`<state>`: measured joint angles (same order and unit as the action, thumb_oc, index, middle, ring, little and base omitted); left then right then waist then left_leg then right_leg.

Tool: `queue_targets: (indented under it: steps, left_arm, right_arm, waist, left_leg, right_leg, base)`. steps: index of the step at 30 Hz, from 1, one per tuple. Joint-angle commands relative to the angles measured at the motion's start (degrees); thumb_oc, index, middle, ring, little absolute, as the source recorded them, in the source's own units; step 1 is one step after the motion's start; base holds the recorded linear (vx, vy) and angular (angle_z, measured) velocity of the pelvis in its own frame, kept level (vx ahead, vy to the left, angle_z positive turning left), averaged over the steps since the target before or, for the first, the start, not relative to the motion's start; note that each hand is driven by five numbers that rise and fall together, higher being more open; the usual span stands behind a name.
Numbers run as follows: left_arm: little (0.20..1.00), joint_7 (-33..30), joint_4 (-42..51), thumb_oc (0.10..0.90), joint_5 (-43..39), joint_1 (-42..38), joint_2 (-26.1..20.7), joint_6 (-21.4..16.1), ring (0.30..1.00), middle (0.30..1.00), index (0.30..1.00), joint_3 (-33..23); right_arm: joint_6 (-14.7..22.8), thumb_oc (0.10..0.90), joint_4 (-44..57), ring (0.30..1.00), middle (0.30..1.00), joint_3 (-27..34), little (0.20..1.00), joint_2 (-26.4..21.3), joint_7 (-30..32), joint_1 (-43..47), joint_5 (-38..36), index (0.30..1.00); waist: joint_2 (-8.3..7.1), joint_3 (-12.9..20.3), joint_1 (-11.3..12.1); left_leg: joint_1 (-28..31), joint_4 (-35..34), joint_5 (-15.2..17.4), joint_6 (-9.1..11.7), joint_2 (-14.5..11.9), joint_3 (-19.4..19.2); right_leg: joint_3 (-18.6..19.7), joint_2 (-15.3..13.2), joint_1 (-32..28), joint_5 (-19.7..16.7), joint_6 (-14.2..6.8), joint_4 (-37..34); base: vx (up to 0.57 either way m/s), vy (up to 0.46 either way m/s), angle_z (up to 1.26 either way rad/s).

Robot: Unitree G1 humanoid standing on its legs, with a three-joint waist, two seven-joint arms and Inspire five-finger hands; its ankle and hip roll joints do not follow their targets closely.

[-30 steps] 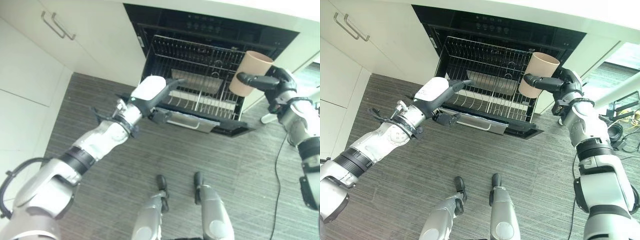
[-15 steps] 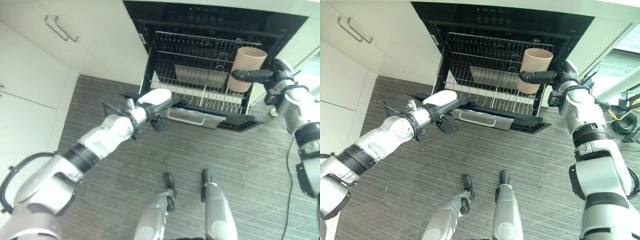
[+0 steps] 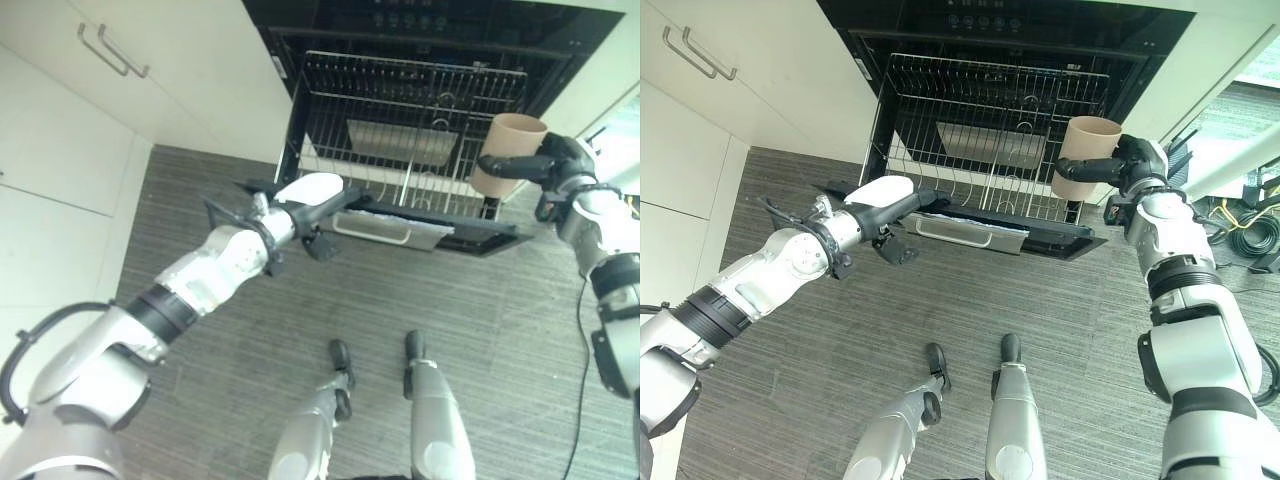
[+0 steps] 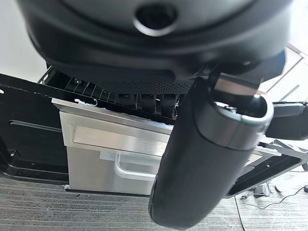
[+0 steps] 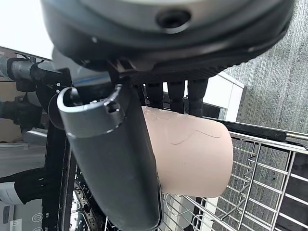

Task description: Place the dishes in the dishwasher.

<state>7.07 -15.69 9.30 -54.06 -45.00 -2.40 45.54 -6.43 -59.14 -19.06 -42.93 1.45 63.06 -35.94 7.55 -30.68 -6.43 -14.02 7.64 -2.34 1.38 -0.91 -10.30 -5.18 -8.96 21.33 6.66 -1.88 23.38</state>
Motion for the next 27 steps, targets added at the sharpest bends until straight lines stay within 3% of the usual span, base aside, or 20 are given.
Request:
queue_targets:
  steps: [1,7,8,10,12,16,19,21,22,23,24,25,26,27]
  left_arm:
    - [0.900,-0.2,4.6,0.800,-0.6,-0.3,1.0,-2.0,0.900,0.900,0.900,-4.9]
    - [0.900,-0.4,4.6,0.800,0.4,0.8,1.5,-2.1,0.900,0.900,0.900,-6.2]
    - [0.900,-0.4,4.6,0.800,0.5,0.8,1.6,-2.1,0.900,0.900,0.900,-6.2]
    - [0.900,-0.4,4.4,0.800,0.8,1.1,1.8,-1.9,0.900,0.900,0.900,-6.5]
    - [0.900,-0.7,4.1,0.800,1.4,1.4,2.2,-2.3,0.900,0.900,0.900,-6.6]
    - [0.900,-1.1,4.0,0.800,2.3,2.7,2.8,-2.8,0.900,0.900,0.900,-7.5]
    - [0.900,-1.2,4.1,0.800,2.4,2.8,3.0,-2.5,0.900,0.900,0.900,-7.7]
    - [0.900,-1.4,3.5,0.800,3.0,3.5,3.3,-3.2,0.900,0.900,0.900,-8.1]
    - [0.900,-1.8,3.3,0.800,3.3,3.8,3.5,-3.4,0.900,0.900,0.900,-8.2]
    - [0.900,-1.6,3.9,0.800,3.5,4.0,3.4,-3.1,0.900,0.900,0.900,-8.7]
    - [0.900,-1.4,4.2,0.800,3.7,4.2,3.5,-2.9,0.900,0.900,0.900,-9.1]
    - [0.900,-1.1,4.7,0.800,3.2,4.2,3.0,-2.2,0.900,0.900,0.900,-9.3]
    - [0.900,-0.7,4.9,0.800,3.2,3.8,3.0,-1.8,0.900,0.900,0.900,-9.5]
    - [0.900,-0.5,5.5,0.800,3.6,4.0,3.1,-1.4,0.900,0.900,0.900,-9.7]
  right_arm:
    - [5.1,0.800,3.9,0.900,0.900,1.8,0.900,-4.1,-0.5,6.8,0.8,0.900]
    - [5.0,0.800,5.9,0.900,0.900,2.6,0.900,-2.3,-2.3,5.3,-3.3,0.900]
    - [5.8,0.800,6.1,0.900,0.900,2.8,0.900,-2.1,-2.3,5.2,-2.1,0.900]
    - [11.8,0.800,8.6,0.900,0.900,2.3,0.900,-2.3,-2.5,5.2,8.7,0.900]
    - [13.5,0.800,10.4,0.900,0.900,1.2,0.900,-2.2,-1.0,5.7,9.6,0.900]
    - [13.6,0.800,12.9,0.900,0.900,1.2,0.900,-1.7,0.7,4.0,8.1,0.900]
    - [20.1,0.800,14.7,0.900,0.900,0.6,0.900,-2.5,4.1,4.0,21.1,0.900]
    - [18.6,0.800,17.1,0.900,0.900,-1.5,0.900,-3.7,7.5,3.9,25.7,0.900]
    - [15.1,0.800,17.5,0.900,0.900,-1.8,0.900,-3.7,7.9,3.0,22.9,0.900]
    - [10.6,0.800,16.6,0.900,0.900,-0.2,0.900,-3.0,6.3,1.0,13.9,0.900]
    - [11.7,0.800,15.5,0.900,0.900,0.9,0.900,-2.2,6.0,-0.3,7.8,0.900]
    - [10.0,0.800,15.9,0.900,0.900,4.4,0.900,-0.8,2.7,-2.8,9.2,0.900]
    - [5.0,0.800,15.7,0.900,0.900,4.7,0.900,-0.5,0.4,-3.1,9.2,0.900]
    - [5.8,0.800,15.6,0.900,0.900,4.4,0.900,-0.3,1.7,-3.5,8.9,0.900]
  waist:
    - [4.18,0.9,0.0]
    - [4.31,0.9,0.0]
    - [4.32,0.9,0.0]
    - [4.19,0.9,-0.1]
    - [4.17,0.9,0.0]
    - [4.33,0.9,-0.1]
    - [4.51,0.9,-0.2]
    - [4.34,0.9,-0.2]
    - [4.25,0.9,-0.4]
    - [4.22,0.9,-0.4]
    - [4.21,0.9,-0.4]
    - [4.31,0.9,-0.8]
    - [4.27,0.9,-0.8]
    - [4.21,0.9,-0.7]
  left_leg:
    - [-3.1,9.5,6.6,4.5,-4.2,2.2]
    - [-3.1,9.5,6.6,4.5,-4.4,1.8]
    - [-3.1,9.5,6.7,4.5,-4.4,1.9]
    - [-3.0,9.5,6.8,4.4,-4.4,1.9]
    - [-3.1,9.5,6.7,4.4,-4.3,1.9]
    - [-3.0,9.5,6.8,4.3,-4.2,2.0]
    - [-3.0,9.5,6.9,4.3,-4.0,2.1]
    - [-3.2,9.5,6.8,4.2,-3.9,2.1]
    - [-3.3,9.5,6.7,4.2,-4.0,2.1]
    - [-3.5,9.5,6.8,4.1,-4.1,1.8]
    - [-3.5,9.5,6.8,4.1,-4.2,1.7]
    - [-3.4,9.5,7.0,4.3,-4.2,1.8]
    - [-3.5,9.5,7.0,4.2,-4.2,1.7]
    - [-3.8,9.5,7.1,4.2,-4.3,1.5]
  right_leg:
    - [-0.8,0.3,-0.2,-1.7,-3.4,-6.2]
    - [-0.6,0.3,0.2,-1.8,-3.4,-6.2]
    - [-0.6,0.3,0.2,-1.8,-3.4,-6.2]
    - [-0.7,0.2,0.1,-1.8,-3.5,-6.2]
    - [-0.7,0.2,0.3,-2.0,-3.5,-6.2]
    - [-0.8,0.2,0.3,-1.9,-3.6,-6.2]
    - [-0.9,0.1,0.4,-2.0,-3.7,-6.2]
    - [-1.2,0.1,0.6,-2.1,-3.7,-6.2]
    - [-1.2,0.1,0.7,-2.1,-3.8,-6.2]
    - [-1.0,0.1,0.9,-2.1,-3.7,-6.2]
    - [-0.9,0.1,1.0,-2.0,-3.7,-6.2]
    - [-0.9,0.1,1.0,-2.0,-3.8,-6.2]
    - [-0.9,0.0,1.2,-2.1,-3.8,-6.2]
    - [-0.5,-0.1,1.5,-2.1,-3.8,-6.2]
  base:
    - [0.00,0.000,0.00]
    - [0.00,0.000,0.00]
    - [0.00,0.000,0.00]
    - [0.00,0.000,0.00]
    - [-0.02,0.000,0.00]
    - [0.00,0.000,0.00]
    - [0.00,0.000,0.00]
    - [0.00,0.000,0.00]
    - [0.00,0.000,0.00]
    - [0.00,0.000,0.00]
    - [0.00,0.000,0.00]
    - [0.00,0.000,0.00]
    - [0.00,0.000,0.00]
    - [-0.02,-0.005,-0.03]
